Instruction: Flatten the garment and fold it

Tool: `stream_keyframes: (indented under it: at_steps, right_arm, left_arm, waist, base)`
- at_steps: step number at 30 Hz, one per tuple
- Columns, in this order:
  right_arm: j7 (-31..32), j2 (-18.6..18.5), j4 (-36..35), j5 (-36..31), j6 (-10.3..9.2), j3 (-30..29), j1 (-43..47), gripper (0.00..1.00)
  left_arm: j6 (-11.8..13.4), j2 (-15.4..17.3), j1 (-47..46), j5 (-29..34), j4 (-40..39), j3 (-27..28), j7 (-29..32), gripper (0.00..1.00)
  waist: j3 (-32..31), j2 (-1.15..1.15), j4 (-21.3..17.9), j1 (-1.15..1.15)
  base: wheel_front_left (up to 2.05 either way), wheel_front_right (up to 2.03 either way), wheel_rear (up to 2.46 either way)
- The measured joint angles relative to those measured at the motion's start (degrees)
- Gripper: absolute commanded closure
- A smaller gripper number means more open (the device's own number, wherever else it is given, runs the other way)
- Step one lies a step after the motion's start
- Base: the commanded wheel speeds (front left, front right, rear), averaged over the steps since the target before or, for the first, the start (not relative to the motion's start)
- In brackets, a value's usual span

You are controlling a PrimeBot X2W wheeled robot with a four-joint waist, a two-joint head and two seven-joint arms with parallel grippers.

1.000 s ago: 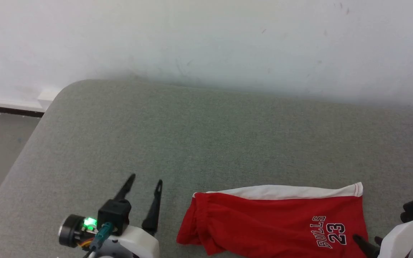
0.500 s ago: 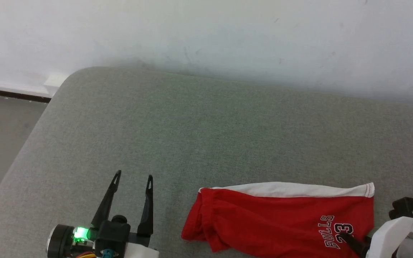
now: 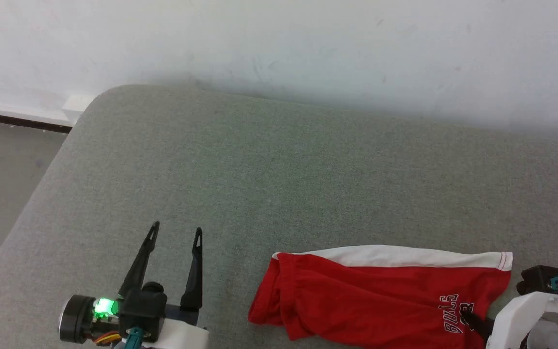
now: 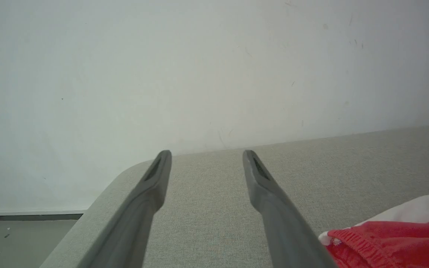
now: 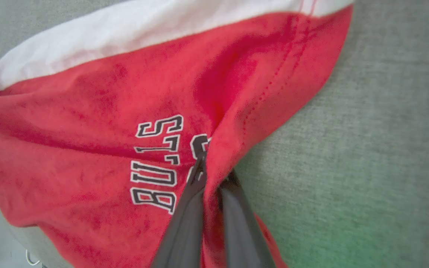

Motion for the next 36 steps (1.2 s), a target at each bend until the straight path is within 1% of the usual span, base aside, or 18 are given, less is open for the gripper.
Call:
stream_keyframes:
  at_steps: [3,4,6,8,10,12,15,18,20,23,30,33,36]
  right_arm:
    - [-1.88,0.36,1.00,0.00,0.12,-1.10,-0.18,1.00]
    - [-2.60,0.49,1.46,-0.02,0.45,-1.76,-0.29,1.00]
    - [-3.86,0.57,2.81,-0.32,0.48,-4.03,-0.97,1.00]
    - [-5.38,-0.25,4.67,-2.15,0.45,-7.58,-1.83,1.00]
    - [-6.71,-1.83,6.71,-4.78,0.37,-11.36,-2.31,1.00]
    - [-7.38,-2.98,8.54,-6.87,-0.01,-14.68,-2.34,1.00]
    - [-7.67,-3.35,9.73,-7.92,-0.03,-16.59,-2.32,1.00]
    - [-7.66,-3.04,9.10,-8.21,-0.03,-16.22,-2.18,1.00]
    - [-7.62,-2.78,7.35,-8.00,-0.03,-15.24,-1.87,1.00]
    - [-6.64,-2.30,3.22,-7.00,-0.04,-13.02,-0.75,1.00]
    - [-2.83,0.18,-8.42,-4.50,-0.05,-6.98,2.52,1.00]
    - [-1.49,1.15,-12.37,-4.00,-0.10,-4.52,3.15,1.00]
    - [-0.03,3.02,-15.59,-3.61,-0.10,-1.71,3.77,1.00]
  left_arm:
    - [-1.14,-0.75,0.44,0.42,0.40,1.14,0.00,0.00]
    - [-1.48,-0.93,0.80,0.54,0.46,1.49,0.00,0.00]
    - [-2.25,-1.33,1.35,0.81,0.69,2.11,0.00,0.00]
    - [-2.89,-1.79,1.65,0.83,0.77,2.80,0.00,0.00]
    - [-3.59,-2.26,2.20,0.85,0.82,3.46,0.00,0.00]
    - [-4.15,-2.71,2.44,1.23,0.91,3.92,0.00,0.00]
    - [-4.93,-3.27,2.76,1.55,0.99,4.61,0.00,0.00]
    - [-5.64,-3.90,3.66,1.81,1.18,5.34,0.00,0.00]
    - [-6.14,-4.17,4.11,1.83,1.37,5.71,0.00,0.00]
    - [-6.70,-4.58,4.81,2.07,1.76,6.33,0.00,0.00]
    - [-8.12,-5.56,6.09,2.36,1.94,7.60,0.00,0.00]
    - [-8.64,-5.91,6.45,2.41,1.94,8.20,0.00,0.00]
    - [-9.12,-6.02,6.94,2.91,1.98,8.78,0.00,0.00]
  waist:
    - [-0.55,0.00,-0.33,0.00]
    - [-0.75,0.00,-0.46,0.00]
    - [-1.21,0.00,-0.70,0.00]
    - [-1.66,0.00,-0.93,0.00]
    - [-2.06,0.00,-1.20,0.00]
    - [-2.45,0.00,-1.45,0.00]
    - [-3.11,0.00,-1.77,0.00]
    - [-3.75,0.00,-2.14,0.00]
    - [-4.30,0.00,-2.40,0.01]
    - [-5.23,0.00,-2.75,0.00]
    - [-7.47,0.00,-3.18,0.00]
    - [-8.03,0.00,-2.78,-0.01]
    - [-8.27,0.00,-2.04,0.00]
  base:
    - [0.00,0.00,0.00]
    - [0.00,0.00,0.00]
    - [0.00,0.00,0.00]
    - [0.00,0.00,0.00]
    - [0.00,0.00,0.00]
    - [0.00,0.00,0.00]
    - [0.00,0.00,0.00]
    - [0.00,0.00,0.00]
    - [0.00,0.00,0.00]
    - [0.00,0.00,0.00]
    - [0.00,0.00,0.00]
    - [0.00,0.00,0.00]
    - [0.00,0.00,0.00]
